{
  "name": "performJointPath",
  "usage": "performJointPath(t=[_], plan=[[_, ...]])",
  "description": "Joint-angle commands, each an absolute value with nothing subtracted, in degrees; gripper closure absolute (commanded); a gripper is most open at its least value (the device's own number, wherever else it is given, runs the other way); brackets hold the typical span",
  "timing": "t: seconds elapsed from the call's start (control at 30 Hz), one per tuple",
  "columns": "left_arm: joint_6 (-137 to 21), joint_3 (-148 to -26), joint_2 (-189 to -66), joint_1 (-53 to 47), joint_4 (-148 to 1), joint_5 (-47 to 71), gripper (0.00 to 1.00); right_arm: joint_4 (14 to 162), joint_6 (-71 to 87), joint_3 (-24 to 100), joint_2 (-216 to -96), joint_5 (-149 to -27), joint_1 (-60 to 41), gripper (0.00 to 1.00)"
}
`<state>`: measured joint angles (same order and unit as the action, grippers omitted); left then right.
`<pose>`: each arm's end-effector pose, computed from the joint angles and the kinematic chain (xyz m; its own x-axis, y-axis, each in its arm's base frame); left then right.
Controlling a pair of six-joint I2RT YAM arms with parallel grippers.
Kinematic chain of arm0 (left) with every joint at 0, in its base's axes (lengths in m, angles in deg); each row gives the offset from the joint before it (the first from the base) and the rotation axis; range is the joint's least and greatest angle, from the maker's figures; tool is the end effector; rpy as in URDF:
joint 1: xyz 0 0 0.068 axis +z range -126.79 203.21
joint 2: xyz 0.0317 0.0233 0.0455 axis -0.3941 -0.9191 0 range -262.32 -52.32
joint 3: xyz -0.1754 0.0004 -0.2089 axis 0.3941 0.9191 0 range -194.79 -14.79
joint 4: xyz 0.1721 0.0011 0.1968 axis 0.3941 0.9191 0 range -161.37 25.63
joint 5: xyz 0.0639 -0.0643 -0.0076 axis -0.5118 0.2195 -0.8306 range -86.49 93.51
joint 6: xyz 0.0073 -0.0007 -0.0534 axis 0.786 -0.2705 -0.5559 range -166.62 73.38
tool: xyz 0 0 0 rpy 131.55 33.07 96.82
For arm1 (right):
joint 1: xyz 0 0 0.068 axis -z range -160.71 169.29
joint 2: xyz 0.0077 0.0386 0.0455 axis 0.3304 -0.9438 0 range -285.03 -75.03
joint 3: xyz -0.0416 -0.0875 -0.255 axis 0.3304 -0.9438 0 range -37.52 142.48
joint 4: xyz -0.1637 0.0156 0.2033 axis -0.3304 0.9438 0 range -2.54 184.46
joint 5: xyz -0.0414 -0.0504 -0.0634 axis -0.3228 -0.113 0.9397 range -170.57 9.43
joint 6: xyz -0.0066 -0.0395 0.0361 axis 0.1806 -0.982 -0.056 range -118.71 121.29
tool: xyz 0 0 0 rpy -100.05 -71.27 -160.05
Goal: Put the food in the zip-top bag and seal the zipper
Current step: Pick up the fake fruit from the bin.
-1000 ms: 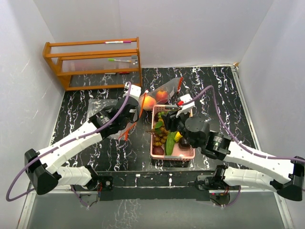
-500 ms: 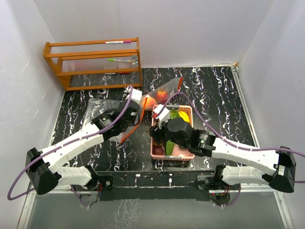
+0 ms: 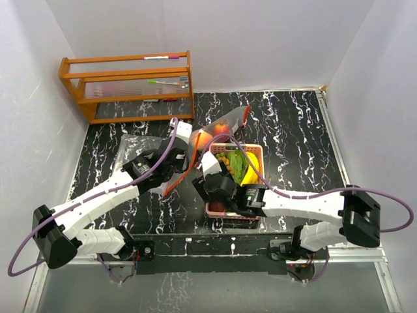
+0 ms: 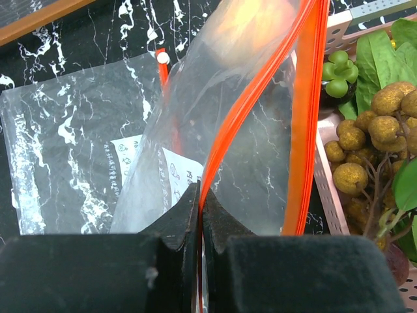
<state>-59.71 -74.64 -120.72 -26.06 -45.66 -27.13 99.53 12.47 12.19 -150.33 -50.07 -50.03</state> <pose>0.1838 -0.1855 0.3229 -0.4432 0.2162 -0.8700 0.2842 0.9543 0.0924 0.1168 0.2582 0.2531 -0.3405 -0.4290 -0.8367 -0.6098 0.7781 -0.1508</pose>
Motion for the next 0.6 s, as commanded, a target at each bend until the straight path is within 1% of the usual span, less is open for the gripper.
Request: performJointPath(t=[0.0, 0.07, 0.17, 0.2, 0.23, 0.27, 0.37, 0.5, 0.53, 0.57], plan=[[-59.8, -73.9, -118.2, -25.8, -46.3, -27.8, 1.0, 93.9, 21.8, 12.7, -152.5, -36.0, -49.9, 0.31], [-59.7, -73.9, -117.9, -25.8, -46.2, -27.7, 1.0, 94.2, 24.4, 13.7, -154.9, -33.1, -50.0, 0.31], [-59.5, -73.9, -117.6, -25.8, -46.1, -27.7, 1.0, 98.8, 30.9, 16.0, -159.6, -28.5, -50.0, 0.3], [-59.4, -73.8, -117.4, -25.8, -46.2, -27.7, 1.0, 101.9, 34.4, 17.2, -161.3, -26.6, -50.0, 0.21], [-59.4, -73.6, -117.2, -25.8, -46.2, -27.7, 1.0, 104.6, 37.8, 18.2, -162.8, -25.6, -50.0, 0.07], [-59.3, -73.5, -117.0, -25.8, -46.3, -27.6, 1.0, 106.5, 39.7, 19.0, -164.1, -24.6, -50.0, 0.02], [-59.0, -73.4, -116.6, -25.8, -46.2, -27.5, 1.0, 109.4, 43.5, 20.0, -165.9, -23.4, -50.0, 0.02], [-58.6, -73.7, -116.2, -25.8, -45.6, -28.0, 1.0, 109.4, 43.0, 19.7, -164.6, -24.2, -49.9, 0.01], [-58.6, -73.6, -116.1, -25.8, -45.7, -28.0, 1.0, 109.3, 43.4, 19.4, -163.9, -24.3, -49.9, 0.04], [-58.6, -73.6, -116.0, -25.8, -45.8, -28.0, 1.0, 109.5, 44.2, 18.9, -163.0, -24.3, -49.9, 0.12]])
